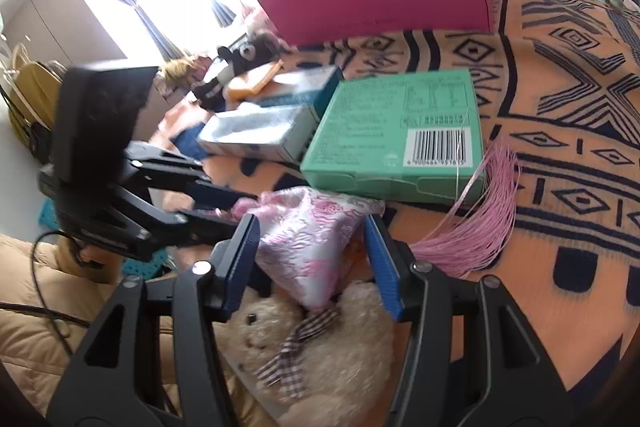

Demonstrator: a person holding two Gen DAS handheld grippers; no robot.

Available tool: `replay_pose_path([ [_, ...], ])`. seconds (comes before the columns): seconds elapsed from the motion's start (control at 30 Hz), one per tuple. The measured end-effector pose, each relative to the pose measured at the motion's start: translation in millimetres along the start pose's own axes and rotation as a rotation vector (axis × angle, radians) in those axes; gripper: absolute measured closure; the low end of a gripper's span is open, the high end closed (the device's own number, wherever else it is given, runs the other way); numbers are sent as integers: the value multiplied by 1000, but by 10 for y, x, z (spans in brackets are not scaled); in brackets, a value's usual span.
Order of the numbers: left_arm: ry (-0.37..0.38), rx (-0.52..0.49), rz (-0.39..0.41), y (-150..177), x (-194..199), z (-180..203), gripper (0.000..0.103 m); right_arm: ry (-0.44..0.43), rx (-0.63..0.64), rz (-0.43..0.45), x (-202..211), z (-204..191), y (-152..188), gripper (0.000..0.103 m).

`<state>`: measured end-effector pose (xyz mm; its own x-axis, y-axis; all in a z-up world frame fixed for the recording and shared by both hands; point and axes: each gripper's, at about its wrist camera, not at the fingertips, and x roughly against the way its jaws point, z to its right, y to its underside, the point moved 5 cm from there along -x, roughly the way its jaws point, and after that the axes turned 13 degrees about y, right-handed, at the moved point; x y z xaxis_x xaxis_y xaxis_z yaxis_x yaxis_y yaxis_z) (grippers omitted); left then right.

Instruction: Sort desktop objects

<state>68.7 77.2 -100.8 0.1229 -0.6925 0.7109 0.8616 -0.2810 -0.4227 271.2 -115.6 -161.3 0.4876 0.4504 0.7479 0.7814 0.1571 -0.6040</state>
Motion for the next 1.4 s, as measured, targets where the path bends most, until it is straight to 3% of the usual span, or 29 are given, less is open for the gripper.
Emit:
replay_pose_path([
  [0.1, 15, 8, 13, 0, 19, 7, 76, 5, 21, 8, -24, -55, -1, 48],
  [0.23, 33, -16, 35, -37, 78, 126, 76, -13, 34, 31, 85, -111, 13, 59],
  [0.43, 29, -95, 95, -219, 246, 360, 76, -7, 22, 121, 399, -152, -24, 59],
  [0.93, -75, -211, 268, -876, 816, 514, 77, 101, 163, 323, 801, -298, -795, 60],
  [1.4, -120, -226, 315, -1322, 1026, 391, 77, 103, 186, 389, 825, -223, -1363, 59],
])
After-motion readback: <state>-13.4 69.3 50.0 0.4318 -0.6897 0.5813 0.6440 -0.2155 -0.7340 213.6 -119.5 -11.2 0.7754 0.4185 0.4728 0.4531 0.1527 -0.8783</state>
